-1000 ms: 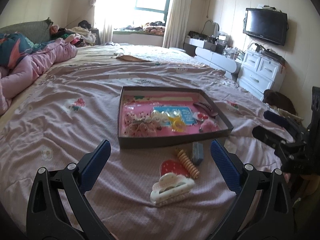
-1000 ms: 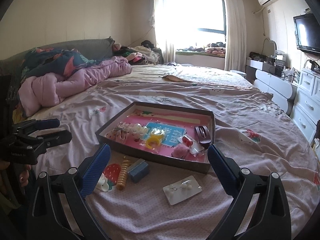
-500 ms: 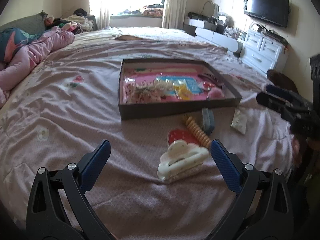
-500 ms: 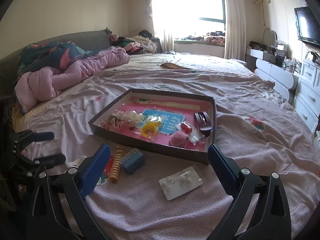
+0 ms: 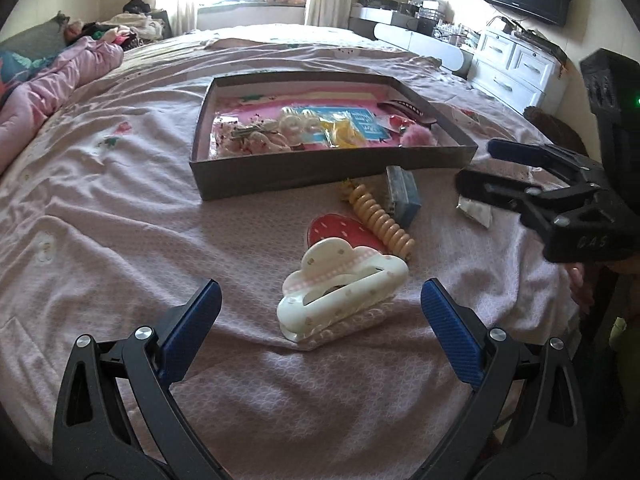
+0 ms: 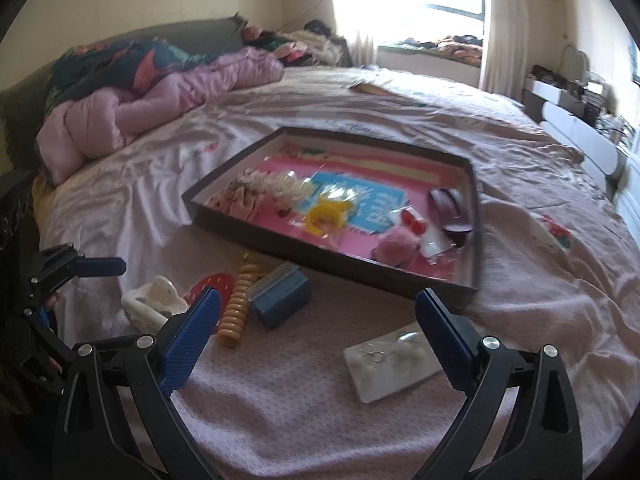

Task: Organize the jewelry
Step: 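Grasp the white cloud claw clip with the left tool while the right tool grasps the blue box, then carry the cloud clip and blue box into the tray and open both tools, then withdraw both tools from the tray toward the last accessories, then grasp the beige coiled hair tie with the left tool while the right tool grasps the white earring card, then carry the coiled hair tie and earring card into the tray and open both tools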

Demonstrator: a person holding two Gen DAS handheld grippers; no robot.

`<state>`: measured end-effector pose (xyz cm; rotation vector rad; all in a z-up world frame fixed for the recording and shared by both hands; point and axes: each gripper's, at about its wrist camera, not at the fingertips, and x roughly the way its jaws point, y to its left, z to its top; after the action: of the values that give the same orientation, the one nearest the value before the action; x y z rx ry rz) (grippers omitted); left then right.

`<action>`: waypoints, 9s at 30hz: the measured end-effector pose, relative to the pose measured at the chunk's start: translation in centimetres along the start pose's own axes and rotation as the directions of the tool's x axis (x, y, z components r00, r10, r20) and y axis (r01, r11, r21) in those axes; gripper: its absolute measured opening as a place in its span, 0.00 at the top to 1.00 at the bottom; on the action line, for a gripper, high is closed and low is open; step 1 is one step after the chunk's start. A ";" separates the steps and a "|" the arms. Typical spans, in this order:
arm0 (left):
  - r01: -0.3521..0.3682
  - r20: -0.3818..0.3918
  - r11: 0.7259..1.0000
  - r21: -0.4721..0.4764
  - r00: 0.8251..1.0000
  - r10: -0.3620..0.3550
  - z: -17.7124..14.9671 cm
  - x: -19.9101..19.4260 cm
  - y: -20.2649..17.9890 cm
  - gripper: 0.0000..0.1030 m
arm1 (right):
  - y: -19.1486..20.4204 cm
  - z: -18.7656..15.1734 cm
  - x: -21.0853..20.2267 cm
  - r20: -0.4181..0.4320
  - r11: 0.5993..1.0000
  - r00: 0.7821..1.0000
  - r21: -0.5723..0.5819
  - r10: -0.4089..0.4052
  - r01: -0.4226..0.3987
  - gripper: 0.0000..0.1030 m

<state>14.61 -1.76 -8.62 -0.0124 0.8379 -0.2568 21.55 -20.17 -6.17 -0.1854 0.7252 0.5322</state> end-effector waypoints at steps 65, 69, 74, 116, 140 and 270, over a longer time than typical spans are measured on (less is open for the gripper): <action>0.165 0.088 0.986 0.027 0.982 -0.167 4.7 -0.4 -4.8 0.42 | -5.9 1.8 -4.8 0.144 0.975 0.987 0.198 0.069 -0.097 0.53; 0.168 0.108 0.985 0.034 0.979 -0.171 5.7 -0.5 -5.1 0.42 | -6.5 2.0 -5.3 0.166 0.972 0.984 0.214 0.064 -0.099 0.53; 0.169 0.127 0.985 0.034 0.977 -0.172 7.1 -0.5 -5.2 0.42 | -7.0 2.4 -5.8 0.190 0.968 0.980 0.228 0.060 -0.104 0.53; 0.084 0.046 0.996 0.002 0.995 -0.084 12.3 8.4 -2.1 0.41 | -12.3 6.5 3.6 0.042 0.964 0.998 0.263 -0.037 0.024 0.53; 0.061 0.092 0.998 -0.002 0.994 -0.060 11.8 5.4 -1.9 0.26 | -11.5 4.5 1.8 0.050 0.960 0.995 0.270 -0.088 0.072 0.39; -0.026 0.079 0.990 -0.140 0.996 0.038 11.3 6.8 4.1 0.89 | -3.8 5.8 8.7 -0.232 0.996 0.970 -0.033 0.071 -0.080 0.82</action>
<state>28.21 -0.37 -6.47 -0.1388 0.7724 -0.1663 32.37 -17.96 -7.85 -0.2629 0.9507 0.6052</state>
